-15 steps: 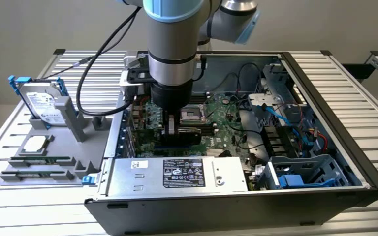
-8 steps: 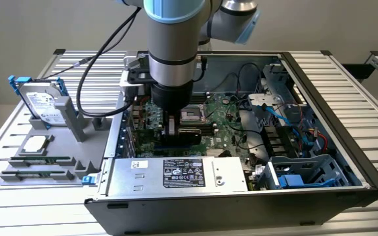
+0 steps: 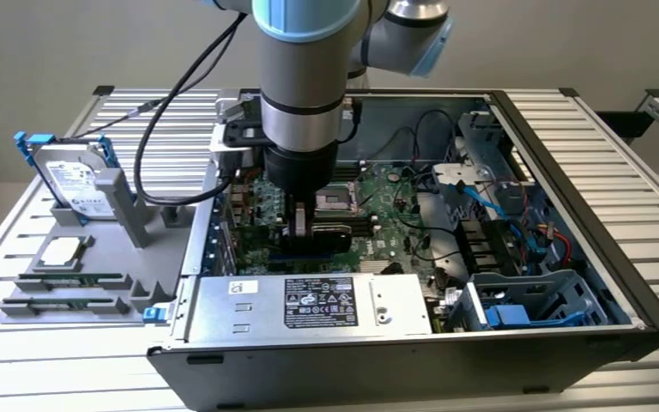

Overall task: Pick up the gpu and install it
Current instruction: 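Insert the gpu into the slot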

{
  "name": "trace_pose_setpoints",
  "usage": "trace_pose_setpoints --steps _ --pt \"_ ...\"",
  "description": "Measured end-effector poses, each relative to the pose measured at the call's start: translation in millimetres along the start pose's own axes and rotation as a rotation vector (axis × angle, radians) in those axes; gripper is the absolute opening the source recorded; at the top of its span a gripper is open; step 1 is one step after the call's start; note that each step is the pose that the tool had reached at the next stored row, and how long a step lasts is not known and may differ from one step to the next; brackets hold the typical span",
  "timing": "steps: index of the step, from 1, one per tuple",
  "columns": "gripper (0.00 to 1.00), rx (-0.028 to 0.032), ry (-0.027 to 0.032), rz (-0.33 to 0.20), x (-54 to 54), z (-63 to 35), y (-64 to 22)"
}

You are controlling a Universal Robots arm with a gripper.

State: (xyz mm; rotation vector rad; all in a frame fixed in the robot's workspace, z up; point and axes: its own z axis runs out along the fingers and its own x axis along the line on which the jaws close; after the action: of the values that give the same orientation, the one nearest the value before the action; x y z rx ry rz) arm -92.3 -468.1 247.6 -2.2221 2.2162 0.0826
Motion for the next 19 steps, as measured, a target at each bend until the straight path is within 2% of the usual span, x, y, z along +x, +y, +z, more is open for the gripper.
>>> trace_pose_setpoints --steps 2,3,6,11,19 --pt "0.27 -0.0004 -0.0018 0.0 0.2 0.2 -0.1" --pt "0.27 0.0011 -0.0057 -0.001 0.2 1.5 -0.6" --pt "0.27 -0.0022 -0.0067 0.0 0.7 0.6 -0.7" --pt "0.27 -0.0038 -0.0105 0.0 1.0 0.8 -1.0" --pt "0.27 -0.0058 -0.011 0.0 1.0 0.8 -1.1"
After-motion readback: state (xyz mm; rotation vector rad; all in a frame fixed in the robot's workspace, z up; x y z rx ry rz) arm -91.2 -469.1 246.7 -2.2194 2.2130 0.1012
